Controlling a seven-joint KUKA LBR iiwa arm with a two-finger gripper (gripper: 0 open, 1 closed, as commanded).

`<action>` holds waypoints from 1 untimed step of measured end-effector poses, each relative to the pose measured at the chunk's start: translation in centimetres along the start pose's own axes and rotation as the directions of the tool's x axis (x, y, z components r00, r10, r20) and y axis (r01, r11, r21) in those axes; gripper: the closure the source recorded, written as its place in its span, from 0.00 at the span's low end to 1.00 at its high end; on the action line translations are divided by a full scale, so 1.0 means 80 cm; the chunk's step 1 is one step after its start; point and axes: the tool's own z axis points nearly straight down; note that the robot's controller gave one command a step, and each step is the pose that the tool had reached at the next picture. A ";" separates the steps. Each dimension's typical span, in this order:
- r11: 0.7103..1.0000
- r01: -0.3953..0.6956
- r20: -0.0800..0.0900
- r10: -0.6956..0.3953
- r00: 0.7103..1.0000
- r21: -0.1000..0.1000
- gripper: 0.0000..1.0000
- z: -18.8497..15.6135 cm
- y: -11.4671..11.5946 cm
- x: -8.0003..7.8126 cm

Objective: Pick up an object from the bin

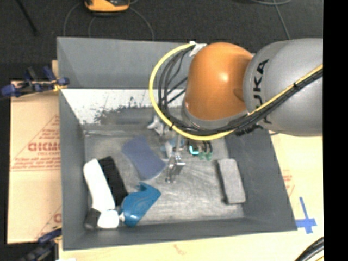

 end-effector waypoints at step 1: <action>1.000 -0.001 0.003 0.001 1.000 0.000 0.00 -0.003 0.000 -0.001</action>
Offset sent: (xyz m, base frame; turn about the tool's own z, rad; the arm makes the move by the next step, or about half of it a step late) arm 0.0317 0.0315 0.0250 -0.3153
